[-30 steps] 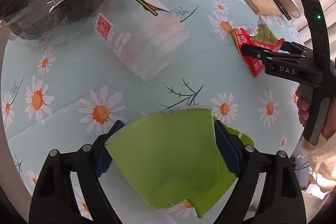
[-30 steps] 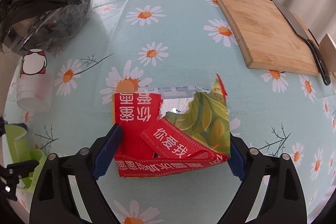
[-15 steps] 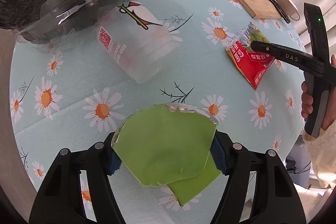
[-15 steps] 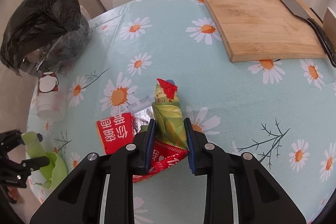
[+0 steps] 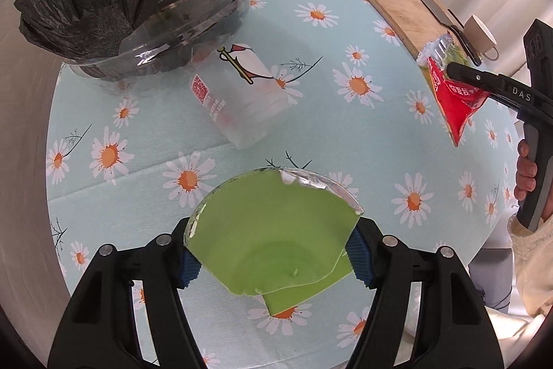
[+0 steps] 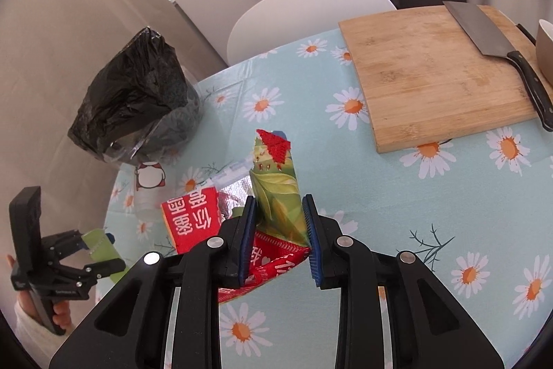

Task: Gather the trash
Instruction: 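Carry the red wrapper and green cup over the bin and release both, then lower the right gripper onto the green plastic piece and grasp it, then grasp the frosted plastic cup with the left gripper while the right holds the green piece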

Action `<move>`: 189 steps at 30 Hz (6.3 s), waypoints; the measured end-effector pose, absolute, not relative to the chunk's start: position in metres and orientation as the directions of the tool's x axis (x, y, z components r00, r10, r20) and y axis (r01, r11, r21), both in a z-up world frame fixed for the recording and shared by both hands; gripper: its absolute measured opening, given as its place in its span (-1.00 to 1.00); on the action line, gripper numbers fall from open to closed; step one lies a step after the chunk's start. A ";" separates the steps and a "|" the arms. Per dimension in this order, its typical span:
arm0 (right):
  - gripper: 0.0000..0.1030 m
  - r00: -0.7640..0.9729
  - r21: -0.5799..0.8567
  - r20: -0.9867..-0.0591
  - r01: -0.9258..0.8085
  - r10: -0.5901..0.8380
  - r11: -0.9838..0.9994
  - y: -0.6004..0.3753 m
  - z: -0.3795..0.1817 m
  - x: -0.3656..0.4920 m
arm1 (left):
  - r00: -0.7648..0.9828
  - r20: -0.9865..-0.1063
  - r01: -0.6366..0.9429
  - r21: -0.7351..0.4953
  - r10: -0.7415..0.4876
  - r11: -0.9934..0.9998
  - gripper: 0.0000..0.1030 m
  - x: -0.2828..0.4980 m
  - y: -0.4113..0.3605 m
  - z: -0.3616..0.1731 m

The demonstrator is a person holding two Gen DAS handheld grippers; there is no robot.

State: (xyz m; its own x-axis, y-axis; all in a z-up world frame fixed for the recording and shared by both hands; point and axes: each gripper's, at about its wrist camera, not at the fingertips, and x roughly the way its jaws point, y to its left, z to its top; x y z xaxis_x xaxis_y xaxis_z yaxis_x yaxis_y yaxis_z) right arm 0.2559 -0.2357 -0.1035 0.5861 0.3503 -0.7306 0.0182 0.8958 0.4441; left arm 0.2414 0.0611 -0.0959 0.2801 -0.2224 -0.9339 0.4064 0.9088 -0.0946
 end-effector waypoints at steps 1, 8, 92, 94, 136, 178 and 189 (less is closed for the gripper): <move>-0.51 0.589 0.442 -0.727 0.008 0.353 0.897 -0.238 -0.100 0.255 | 0.290 -0.932 0.398 -0.089 -0.218 0.913 0.32 0.240 0.061 -0.093; -0.51 0.583 0.398 -0.732 -0.054 0.353 0.916 -0.245 -0.080 0.248 | 0.341 -0.919 0.337 -0.077 -0.198 0.938 0.32 0.224 0.058 -0.070; 0.69 0.748 0.144 -0.615 -0.204 0.249 0.968 -0.013 0.047 0.396 | 0.553 -0.765 0.459 -0.052 -0.331 0.887 0.88 0.431 0.219 0.064; 0.69 0.745 0.146 -0.627 -0.176 0.228 0.974 -0.019 0.041 0.386 | 0.549 -0.766 0.458 -0.061 -0.336 0.887 0.88 0.426 0.223 0.058; -0.81 0.372 0.069 -0.922 -0.121 0.109 0.990 0.000 -0.165 0.208 | 0.442 -0.832 0.494 -0.087 -0.336 0.865 0.88 0.321 0.237 -0.016; -0.82 0.351 0.040 -0.926 -0.274 0.139 0.961 -0.217 -0.131 0.259 | 0.430 -0.859 0.305 -0.150 -0.277 0.941 0.88 0.297 0.047 -0.138; -0.82 0.335 0.076 -0.927 -0.280 0.171 0.957 -0.225 -0.138 0.268 | 0.403 -0.890 0.291 -0.097 -0.214 0.952 0.47 0.314 0.033 -0.151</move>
State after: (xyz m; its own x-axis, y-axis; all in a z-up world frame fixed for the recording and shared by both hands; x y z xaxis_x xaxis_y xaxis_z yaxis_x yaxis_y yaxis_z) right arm 0.2681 -0.2254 -0.1378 0.3346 0.1709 -0.9267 -0.2798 0.9571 0.0755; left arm 0.3144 0.0332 -0.1506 0.4031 -0.2140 -0.8898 0.2911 0.9518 -0.0970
